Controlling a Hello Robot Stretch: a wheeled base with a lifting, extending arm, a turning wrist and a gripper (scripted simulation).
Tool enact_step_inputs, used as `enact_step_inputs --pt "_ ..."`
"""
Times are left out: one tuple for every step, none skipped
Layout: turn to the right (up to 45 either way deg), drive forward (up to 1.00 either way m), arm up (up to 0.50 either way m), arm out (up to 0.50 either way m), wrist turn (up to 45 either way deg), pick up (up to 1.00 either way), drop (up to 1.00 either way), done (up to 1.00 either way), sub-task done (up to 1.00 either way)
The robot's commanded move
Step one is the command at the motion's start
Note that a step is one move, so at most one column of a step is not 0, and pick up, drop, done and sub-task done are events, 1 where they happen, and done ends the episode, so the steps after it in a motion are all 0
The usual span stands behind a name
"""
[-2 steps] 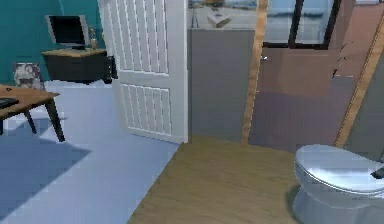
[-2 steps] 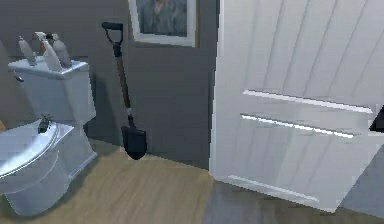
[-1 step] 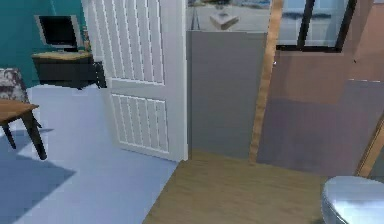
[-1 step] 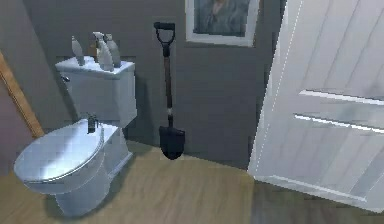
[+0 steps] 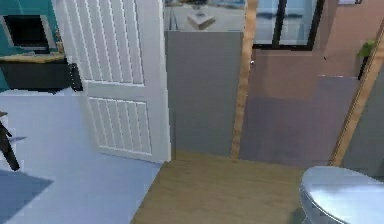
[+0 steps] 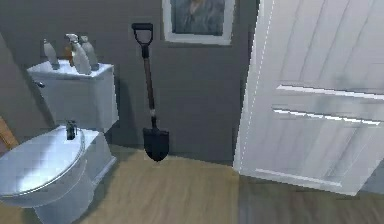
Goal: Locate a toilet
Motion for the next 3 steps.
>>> enact_step_inputs --pt "0.0 0.50 0.00 0.00 0.0 0.00 0.00 0.00 0.00" --pt "45.0 0.00 0.00 0.00 0.0 0.00 0.00 0.00 0.00" --pt "21.0 0.00 0.00 0.00 0.0 0.00 0.00 0.00 0.00"
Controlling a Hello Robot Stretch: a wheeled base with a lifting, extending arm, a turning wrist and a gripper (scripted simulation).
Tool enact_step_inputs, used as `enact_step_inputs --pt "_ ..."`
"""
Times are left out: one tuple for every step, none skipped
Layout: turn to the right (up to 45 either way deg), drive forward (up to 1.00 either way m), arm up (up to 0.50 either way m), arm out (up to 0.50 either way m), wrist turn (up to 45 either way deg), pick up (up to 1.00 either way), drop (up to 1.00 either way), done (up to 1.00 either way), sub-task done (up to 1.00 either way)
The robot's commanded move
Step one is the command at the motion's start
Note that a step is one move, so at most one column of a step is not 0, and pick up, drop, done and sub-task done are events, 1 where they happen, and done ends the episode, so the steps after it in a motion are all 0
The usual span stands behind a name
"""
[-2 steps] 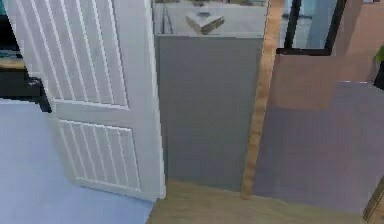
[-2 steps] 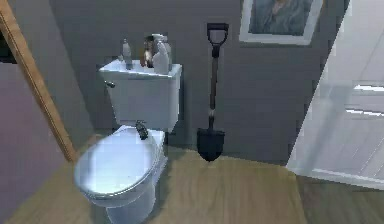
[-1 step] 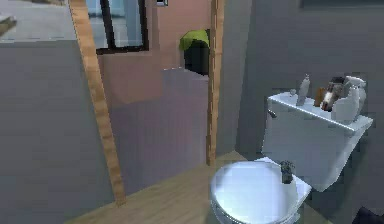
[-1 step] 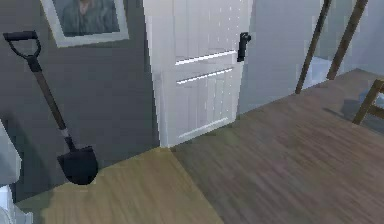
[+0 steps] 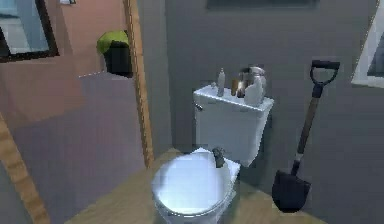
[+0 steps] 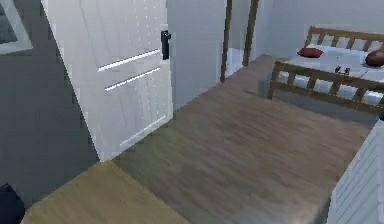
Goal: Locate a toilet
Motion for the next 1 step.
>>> enact_step_inputs --pt "0.0 0.00 0.00 0.00 0.0 0.00 0.00 1.00 0.00"
